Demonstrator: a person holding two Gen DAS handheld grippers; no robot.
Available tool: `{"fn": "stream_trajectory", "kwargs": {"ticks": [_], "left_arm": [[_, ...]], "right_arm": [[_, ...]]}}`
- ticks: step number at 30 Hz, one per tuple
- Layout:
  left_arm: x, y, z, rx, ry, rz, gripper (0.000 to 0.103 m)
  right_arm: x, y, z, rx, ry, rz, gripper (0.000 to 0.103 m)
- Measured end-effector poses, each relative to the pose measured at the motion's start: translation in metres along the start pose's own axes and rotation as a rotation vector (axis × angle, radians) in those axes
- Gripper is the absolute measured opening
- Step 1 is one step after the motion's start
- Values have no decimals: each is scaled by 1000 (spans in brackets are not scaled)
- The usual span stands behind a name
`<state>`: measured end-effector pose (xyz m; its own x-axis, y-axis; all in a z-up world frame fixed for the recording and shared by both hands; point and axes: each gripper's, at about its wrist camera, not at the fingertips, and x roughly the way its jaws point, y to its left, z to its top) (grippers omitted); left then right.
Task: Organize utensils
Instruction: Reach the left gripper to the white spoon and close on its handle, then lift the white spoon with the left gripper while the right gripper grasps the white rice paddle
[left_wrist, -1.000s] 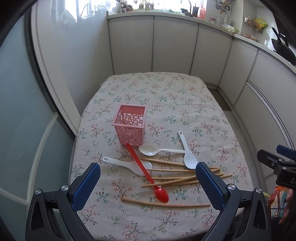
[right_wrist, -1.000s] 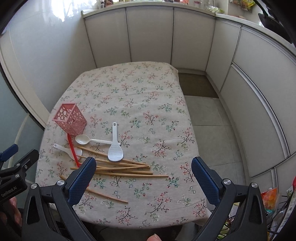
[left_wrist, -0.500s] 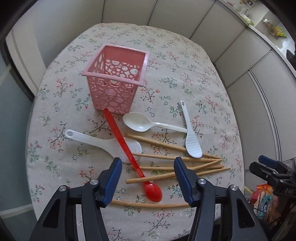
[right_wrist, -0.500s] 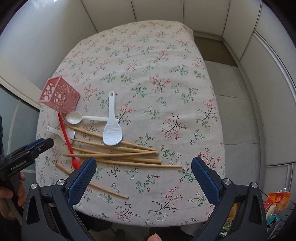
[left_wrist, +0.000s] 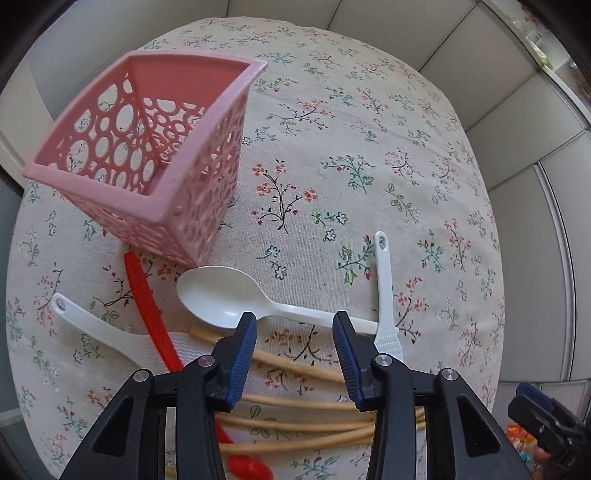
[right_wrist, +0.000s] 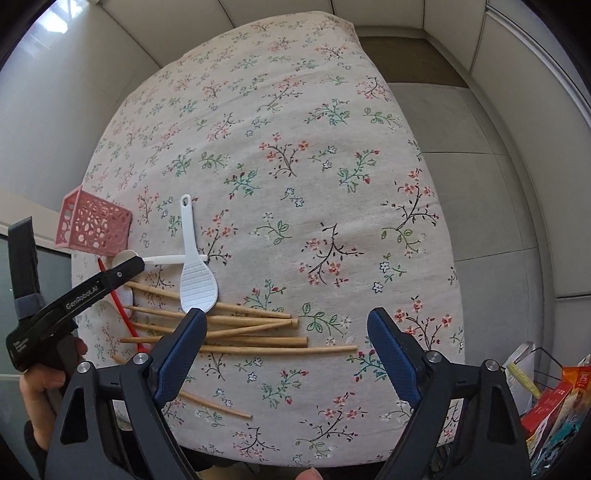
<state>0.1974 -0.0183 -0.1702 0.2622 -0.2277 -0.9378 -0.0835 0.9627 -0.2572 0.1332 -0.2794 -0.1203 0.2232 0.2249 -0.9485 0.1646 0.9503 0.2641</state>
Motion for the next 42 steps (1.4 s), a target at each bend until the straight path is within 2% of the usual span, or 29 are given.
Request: {"fn": "stream_trajectory", "kwargs": {"ticks": [7,9,10,14,19,21,23,25,26,27,31,32,34,35,36,40,42], "left_arm": [[22,-22,7,-27,-31,145,43],[24,-30,8,9,-49,176,26],[26,-34,9,28,-55,178,24],[31,-46,12,125,-51,131,9],[38,-63,22,293,-12,-23,7],[38,-65,25,318,13,-36,7],[33,-65,29,284,19,-44,10],[25,-65,32,263,-12,-18,26],[23,-65,35,253,-28,9,43],[24,-66,38,238,-44,35,51],[39,-65,43,183,-39,109,51],[44,-65,45,165,-28,115,49],[46,-65,48,142,-43,111,37],[45,-67,50,142,-53,102,28],[46,-69,52,140,-61,85,24],[40,-70,58,138,-88,53,18],[38,-70,58,143,-85,36,9]], "right_arm": [[-1,-9,2,2,-6,-6,90],[-1,-12,4,5,-2,-1,90],[0,-13,4,7,0,1,90],[3,-20,8,23,7,15,90],[9,-28,17,64,16,55,90],[12,-32,21,82,14,66,89],[14,-36,26,104,15,81,89],[18,-40,32,126,17,95,88],[19,-41,35,137,17,100,87],[21,-42,37,146,19,105,87],[29,-41,44,163,34,124,85],[31,-41,45,167,39,128,84],[35,-40,47,171,48,140,82],[36,-40,47,174,51,147,80],[38,-40,48,177,54,157,79],[44,-37,52,190,65,206,72],[47,-35,54,190,72,229,67]]}}
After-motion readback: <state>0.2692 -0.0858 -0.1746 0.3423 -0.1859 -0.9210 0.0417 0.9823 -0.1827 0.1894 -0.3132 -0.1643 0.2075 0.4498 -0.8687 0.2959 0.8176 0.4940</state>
